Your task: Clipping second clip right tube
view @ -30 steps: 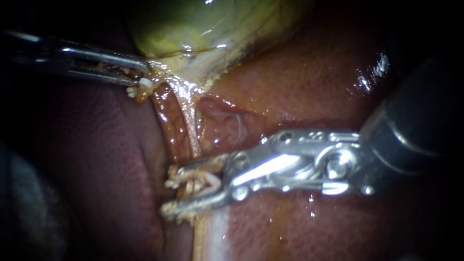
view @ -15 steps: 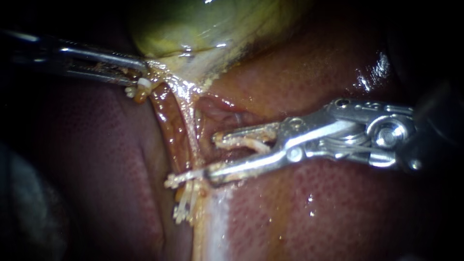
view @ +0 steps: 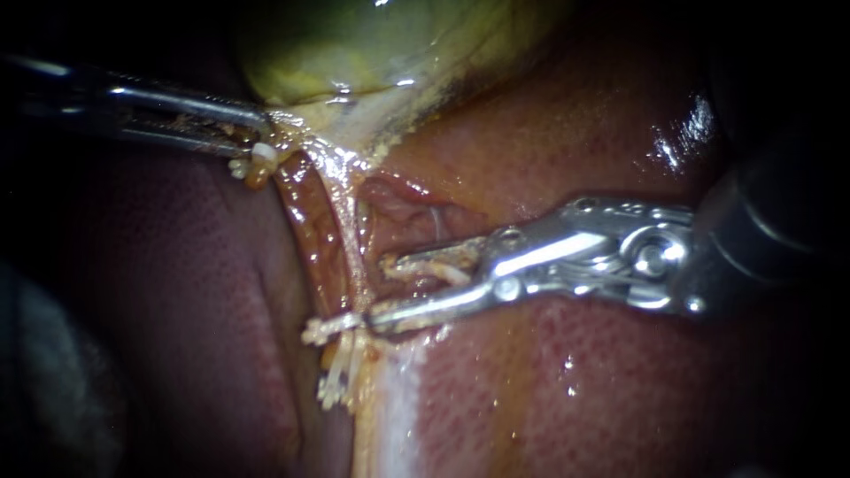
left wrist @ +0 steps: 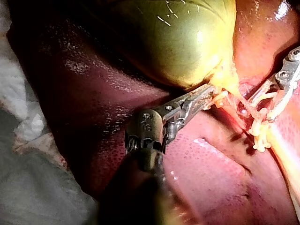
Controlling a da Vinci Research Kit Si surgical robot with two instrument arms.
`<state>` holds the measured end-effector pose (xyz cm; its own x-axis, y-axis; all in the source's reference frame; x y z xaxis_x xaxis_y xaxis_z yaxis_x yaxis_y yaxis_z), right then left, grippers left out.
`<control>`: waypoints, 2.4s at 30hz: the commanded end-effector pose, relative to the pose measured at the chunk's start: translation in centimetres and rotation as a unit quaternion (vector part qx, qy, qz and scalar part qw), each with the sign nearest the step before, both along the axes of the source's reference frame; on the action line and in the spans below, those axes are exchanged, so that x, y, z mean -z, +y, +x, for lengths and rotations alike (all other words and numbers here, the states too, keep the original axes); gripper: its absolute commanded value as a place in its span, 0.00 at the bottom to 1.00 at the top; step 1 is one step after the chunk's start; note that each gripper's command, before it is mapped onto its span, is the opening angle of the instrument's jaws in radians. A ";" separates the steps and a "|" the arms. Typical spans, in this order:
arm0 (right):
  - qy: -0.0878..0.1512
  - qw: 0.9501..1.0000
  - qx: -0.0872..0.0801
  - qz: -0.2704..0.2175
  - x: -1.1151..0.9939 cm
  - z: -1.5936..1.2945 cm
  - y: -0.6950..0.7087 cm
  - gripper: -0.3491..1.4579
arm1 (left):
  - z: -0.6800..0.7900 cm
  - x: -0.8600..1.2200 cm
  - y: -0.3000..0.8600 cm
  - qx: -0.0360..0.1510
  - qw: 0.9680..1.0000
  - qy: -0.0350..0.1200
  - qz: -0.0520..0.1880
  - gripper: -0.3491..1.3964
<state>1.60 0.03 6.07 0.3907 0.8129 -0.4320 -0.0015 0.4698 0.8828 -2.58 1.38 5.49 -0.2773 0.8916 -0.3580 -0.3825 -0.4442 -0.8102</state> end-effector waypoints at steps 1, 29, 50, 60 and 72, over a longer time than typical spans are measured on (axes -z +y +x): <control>-0.002 1.000 0.002 0.002 -0.02 0.04 -0.01 0.47 | 0.00 0.00 0.00 0.000 1.000 0.000 0.000 0.00; 0.053 0.998 -0.005 0.044 0.08 0.53 -0.09 0.47 | -0.01 0.02 -0.01 0.001 1.000 0.001 0.000 0.00; 0.086 0.994 0.010 0.062 0.57 0.57 -0.09 0.36 | -0.01 0.02 -0.01 0.001 1.000 0.000 0.000 0.00; 0.076 0.995 0.012 0.065 0.56 0.56 -0.09 0.12 | -0.01 0.02 -0.01 0.001 1.000 0.000 0.000 0.00; 0.068 0.995 0.016 0.064 0.48 0.51 -0.08 0.00 | -0.01 0.01 0.00 0.001 1.000 0.000 0.000 0.00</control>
<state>2.10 -0.05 5.59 0.3630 0.8529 -0.3754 0.1361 0.3500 0.9268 -2.59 1.38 5.47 -0.2765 0.8919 -0.3578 -0.3838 -0.4438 -0.8098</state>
